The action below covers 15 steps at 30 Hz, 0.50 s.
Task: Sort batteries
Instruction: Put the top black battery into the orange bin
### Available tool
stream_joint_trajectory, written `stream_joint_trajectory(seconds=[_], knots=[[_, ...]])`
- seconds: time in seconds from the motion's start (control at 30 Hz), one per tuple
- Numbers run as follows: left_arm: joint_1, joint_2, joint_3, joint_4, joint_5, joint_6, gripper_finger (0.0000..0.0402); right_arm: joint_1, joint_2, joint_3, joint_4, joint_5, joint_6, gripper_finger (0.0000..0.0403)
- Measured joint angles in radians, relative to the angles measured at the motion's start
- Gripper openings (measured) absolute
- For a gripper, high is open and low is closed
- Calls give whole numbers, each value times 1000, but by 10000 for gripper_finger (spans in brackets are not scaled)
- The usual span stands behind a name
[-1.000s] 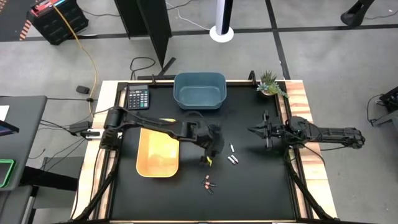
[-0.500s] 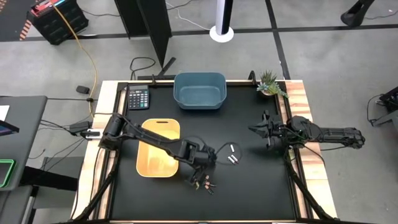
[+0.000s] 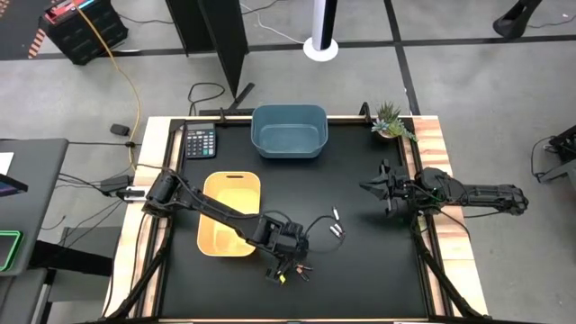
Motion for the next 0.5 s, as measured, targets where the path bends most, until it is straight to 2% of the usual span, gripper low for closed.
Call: stream_joint_trajectory(seconds=[0.1, 0.3, 0.5], knots=[[-8, 19, 2, 20, -13, 12, 249, -2, 0, 0, 0, 0, 0, 31], [8, 48, 0, 36, -29, -194, 249, -2, 1, 0, -1, 0, 0, 31], [17, 48, 0, 55, -29, -292, 249, -2, 2, 0, -1, 0, 0, 31]])
